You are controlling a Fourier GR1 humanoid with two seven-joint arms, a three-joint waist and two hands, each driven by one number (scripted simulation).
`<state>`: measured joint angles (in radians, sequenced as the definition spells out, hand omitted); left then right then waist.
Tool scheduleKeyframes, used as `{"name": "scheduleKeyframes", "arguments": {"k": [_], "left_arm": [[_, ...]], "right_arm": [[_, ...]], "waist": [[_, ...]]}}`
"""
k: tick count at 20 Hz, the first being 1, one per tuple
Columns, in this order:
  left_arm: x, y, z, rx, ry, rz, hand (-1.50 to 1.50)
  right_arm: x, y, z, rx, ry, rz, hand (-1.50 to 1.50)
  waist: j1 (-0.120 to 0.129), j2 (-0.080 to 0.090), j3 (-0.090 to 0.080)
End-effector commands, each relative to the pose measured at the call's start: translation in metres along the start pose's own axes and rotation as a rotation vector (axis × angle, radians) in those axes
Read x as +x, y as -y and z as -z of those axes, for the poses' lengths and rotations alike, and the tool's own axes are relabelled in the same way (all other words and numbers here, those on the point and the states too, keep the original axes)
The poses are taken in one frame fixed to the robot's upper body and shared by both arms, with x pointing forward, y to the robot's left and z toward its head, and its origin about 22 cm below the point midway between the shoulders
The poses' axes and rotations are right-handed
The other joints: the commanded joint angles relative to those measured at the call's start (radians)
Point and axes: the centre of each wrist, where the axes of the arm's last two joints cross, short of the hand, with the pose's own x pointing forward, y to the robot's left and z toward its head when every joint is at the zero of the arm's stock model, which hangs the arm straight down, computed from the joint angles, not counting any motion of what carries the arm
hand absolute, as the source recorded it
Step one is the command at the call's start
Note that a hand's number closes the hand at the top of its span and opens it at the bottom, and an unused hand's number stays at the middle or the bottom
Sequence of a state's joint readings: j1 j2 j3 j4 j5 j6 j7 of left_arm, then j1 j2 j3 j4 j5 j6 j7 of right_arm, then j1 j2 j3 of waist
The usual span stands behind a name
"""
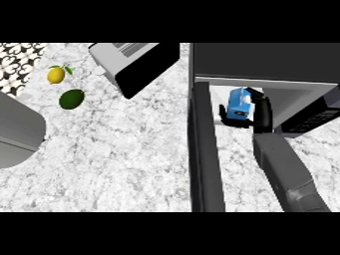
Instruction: Pick up the milk, place it into the microwave and close the microwave
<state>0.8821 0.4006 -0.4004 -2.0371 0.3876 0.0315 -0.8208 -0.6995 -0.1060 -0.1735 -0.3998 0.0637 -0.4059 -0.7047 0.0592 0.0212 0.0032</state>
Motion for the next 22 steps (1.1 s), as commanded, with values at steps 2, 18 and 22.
{"name": "scheduleKeyframes", "arguments": {"k": [2, 18, 22], "left_arm": [[-0.008, -0.002, 0.000, -0.045, 0.002, -0.002, -1.50], [-0.006, -0.010, 0.003, -0.058, -0.003, -0.015, -1.50], [-0.010, -0.007, 0.001, -0.049, -0.023, -0.025, -1.50]], "right_arm": [[-0.006, 0.018, 0.009, -0.010, 0.032, -0.095, 1.50], [0.038, 0.031, 0.065, -0.183, 0.189, -0.136, 1.50], [0.038, 0.029, 0.064, -0.246, 0.247, -0.278, 1.50]], "waist": [[0.018, 0.008, 0.001], [0.068, 0.028, 0.004], [0.065, 0.027, 0.002]]}}
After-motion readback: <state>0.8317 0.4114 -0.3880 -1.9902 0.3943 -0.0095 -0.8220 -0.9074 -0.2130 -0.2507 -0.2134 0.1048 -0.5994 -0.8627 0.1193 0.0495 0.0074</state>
